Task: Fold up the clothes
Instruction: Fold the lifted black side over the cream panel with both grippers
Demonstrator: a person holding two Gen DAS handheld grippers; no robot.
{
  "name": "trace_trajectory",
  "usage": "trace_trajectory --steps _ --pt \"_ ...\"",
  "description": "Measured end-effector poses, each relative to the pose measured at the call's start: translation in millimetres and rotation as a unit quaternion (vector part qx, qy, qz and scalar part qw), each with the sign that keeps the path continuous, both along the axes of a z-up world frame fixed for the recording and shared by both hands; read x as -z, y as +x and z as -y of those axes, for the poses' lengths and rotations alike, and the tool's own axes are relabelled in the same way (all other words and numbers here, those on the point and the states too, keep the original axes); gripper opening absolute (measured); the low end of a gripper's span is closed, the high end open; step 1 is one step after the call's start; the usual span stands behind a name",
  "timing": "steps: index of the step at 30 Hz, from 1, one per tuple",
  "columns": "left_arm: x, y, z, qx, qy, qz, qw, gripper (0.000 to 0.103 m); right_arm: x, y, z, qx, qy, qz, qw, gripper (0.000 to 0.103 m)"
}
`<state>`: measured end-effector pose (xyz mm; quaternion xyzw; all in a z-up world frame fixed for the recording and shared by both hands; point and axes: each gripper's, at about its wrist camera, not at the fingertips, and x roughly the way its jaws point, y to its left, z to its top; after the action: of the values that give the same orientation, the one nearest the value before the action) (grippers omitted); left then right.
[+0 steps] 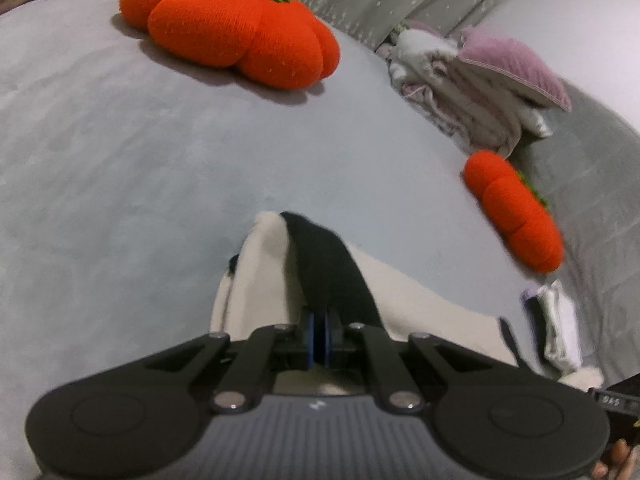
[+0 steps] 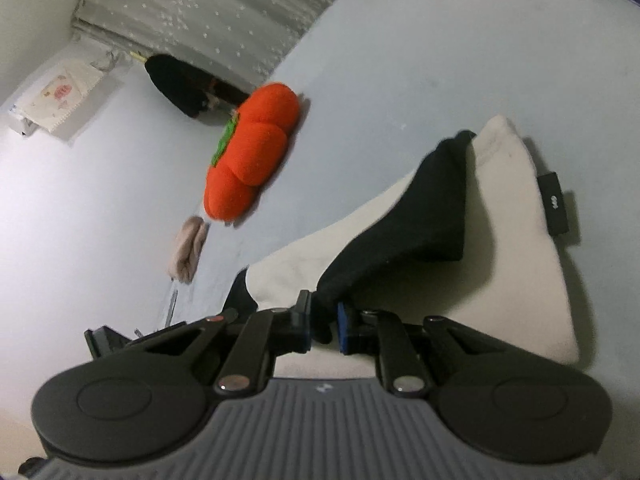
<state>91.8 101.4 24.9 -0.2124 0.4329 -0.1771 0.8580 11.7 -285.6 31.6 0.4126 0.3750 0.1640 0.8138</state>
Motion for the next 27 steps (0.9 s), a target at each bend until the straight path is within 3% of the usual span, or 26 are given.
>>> trace_trajectory --steps 4,7,9,13,15,18,20,23,27 --pt "2 -1 15 0.017 0.070 0.014 0.9973 0.005 2 0 1 0.004 0.013 -0.002 1.000 0.015" --pt "1 -1 19 0.024 0.090 0.022 0.9954 0.005 3 0 1 0.006 0.022 -0.004 1.000 0.015" --pt "-2 0 14 0.020 0.079 0.017 0.9965 0.005 4 1 1 0.008 0.029 -0.006 1.000 0.015" --pt "-9 -1 -1 0.008 0.003 -0.004 1.0000 0.005 6 1 2 0.012 0.042 -0.008 0.999 0.015" --pt "-8 0 -6 0.006 -0.014 -0.015 0.9998 0.005 7 1 2 0.013 0.048 -0.009 0.999 0.015" --pt "-1 1 0 0.012 0.019 -0.022 0.9995 0.005 19 4 5 0.013 0.055 -0.045 0.997 0.015" --pt "3 1 10 0.020 0.053 -0.017 0.9983 0.005 30 8 1 0.013 0.032 -0.077 0.996 0.015" --pt "-1 -1 22 0.031 0.100 0.011 0.9945 0.011 29 10 -5 0.014 0.016 -0.066 0.998 0.016" --pt "-4 1 21 0.030 0.119 0.013 0.9924 0.021 16 7 -12 -0.011 -0.036 -0.044 0.998 0.021"
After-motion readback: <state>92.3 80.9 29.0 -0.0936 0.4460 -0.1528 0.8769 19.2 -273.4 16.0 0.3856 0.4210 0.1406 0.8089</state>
